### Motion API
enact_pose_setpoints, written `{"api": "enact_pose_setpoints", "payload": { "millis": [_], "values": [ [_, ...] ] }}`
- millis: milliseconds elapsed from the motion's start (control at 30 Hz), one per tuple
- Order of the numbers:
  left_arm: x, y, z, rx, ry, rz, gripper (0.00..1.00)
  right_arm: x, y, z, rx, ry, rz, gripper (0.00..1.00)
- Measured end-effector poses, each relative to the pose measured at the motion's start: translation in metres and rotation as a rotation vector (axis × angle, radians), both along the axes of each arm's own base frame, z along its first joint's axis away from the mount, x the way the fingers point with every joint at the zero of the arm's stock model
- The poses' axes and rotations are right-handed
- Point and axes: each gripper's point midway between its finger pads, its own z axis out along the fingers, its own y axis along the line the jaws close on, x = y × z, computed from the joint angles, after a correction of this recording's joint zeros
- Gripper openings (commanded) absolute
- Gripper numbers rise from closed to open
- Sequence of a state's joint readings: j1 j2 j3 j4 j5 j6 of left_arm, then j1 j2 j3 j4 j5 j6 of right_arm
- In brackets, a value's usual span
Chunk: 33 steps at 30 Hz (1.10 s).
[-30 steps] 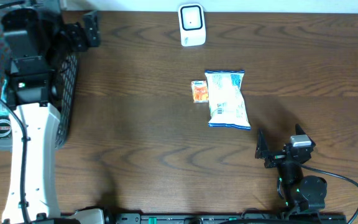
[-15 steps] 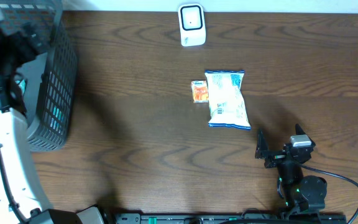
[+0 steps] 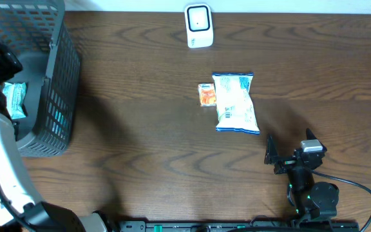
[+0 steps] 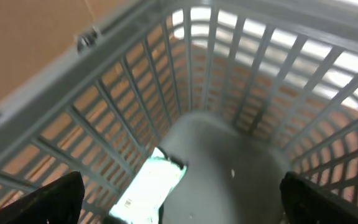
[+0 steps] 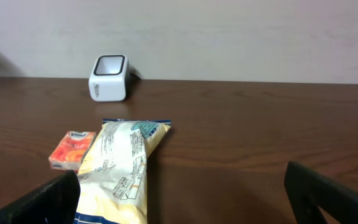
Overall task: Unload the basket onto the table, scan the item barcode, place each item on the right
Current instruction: 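Move the left gripper back into the grey basket, then grasp the green wet-wipe pack in the basket with the left gripper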
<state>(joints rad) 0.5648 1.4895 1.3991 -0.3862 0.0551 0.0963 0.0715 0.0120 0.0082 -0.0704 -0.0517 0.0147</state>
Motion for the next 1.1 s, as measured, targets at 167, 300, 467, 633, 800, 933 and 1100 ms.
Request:
{"api": "enact_pose_setpoints", "payload": {
  "millis": [167,300,467,633,800,933,1100],
  "values": [
    [0.006,0.005,-0.026,0.008,0.082,-0.027,0.99,0.000,0.000,0.000,0.000,0.000,0.000,0.99],
    [0.012,0.009,-0.051,0.037,0.168,-0.079,0.99,0.000,0.000,0.000,0.000,0.000,0.000,0.99],
    [0.018,0.013,-0.089,0.048,0.271,-0.133,0.99,0.000,0.000,0.000,0.000,0.000,0.000,0.99],
    [0.022,0.016,-0.121,0.038,0.346,-0.170,1.00,0.000,0.000,0.000,0.000,0.000,0.000,0.99],
    [0.023,0.021,-0.156,0.055,0.444,-0.211,1.00,0.000,0.000,0.000,0.000,0.000,0.000,0.99],
    [0.022,0.030,-0.173,0.077,0.496,-0.202,0.96,0.000,0.000,0.000,0.000,0.000,0.000,0.99],
    [0.021,0.035,-0.190,0.079,0.536,-0.201,0.94,0.000,0.000,0.000,0.000,0.000,0.000,0.99]
  ]
}}
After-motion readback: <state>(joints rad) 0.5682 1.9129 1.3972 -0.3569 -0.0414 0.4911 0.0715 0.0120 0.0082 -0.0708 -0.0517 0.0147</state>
